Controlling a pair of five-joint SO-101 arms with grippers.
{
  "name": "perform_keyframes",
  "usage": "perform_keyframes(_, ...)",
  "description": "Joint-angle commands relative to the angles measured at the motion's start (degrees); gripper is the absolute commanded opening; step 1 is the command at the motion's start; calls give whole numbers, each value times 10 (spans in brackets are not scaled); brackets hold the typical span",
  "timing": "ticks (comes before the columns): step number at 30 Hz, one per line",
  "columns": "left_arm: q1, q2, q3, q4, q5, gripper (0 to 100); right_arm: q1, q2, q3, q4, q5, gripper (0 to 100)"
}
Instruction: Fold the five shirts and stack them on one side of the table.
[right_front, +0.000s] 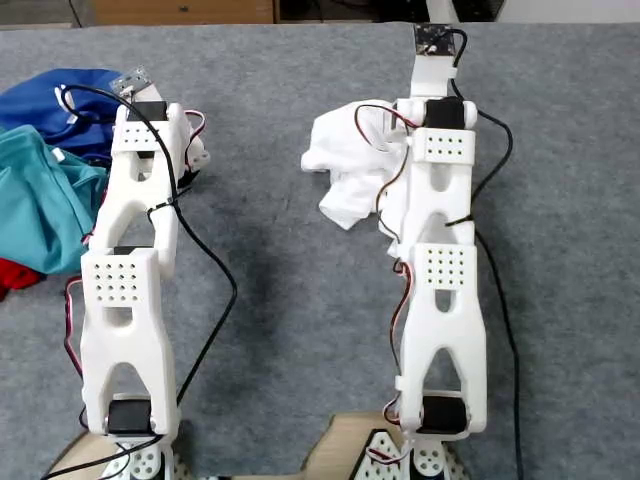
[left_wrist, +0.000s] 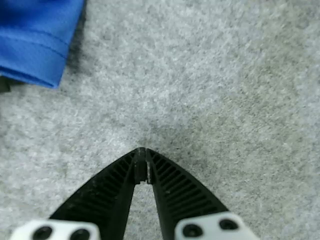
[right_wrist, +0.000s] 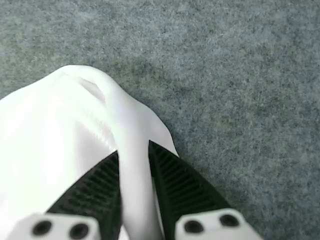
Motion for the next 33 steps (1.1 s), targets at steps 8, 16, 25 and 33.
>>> perform_keyframes(8,-4,-8,0,-4,2,20,3,-10,-23,-11,-4,33)
perform_keyframes(16,-4,-8,0,-3,2,20,3,-10,-23,-11,-4,34)
perform_keyframes(25,-4,-8,0,-3,2,20,3,-8,-22,-20,-3,34)
perform_keyframes(33,-4,-8,0,-4,2,20,-4,-7,-22,-28,25,34)
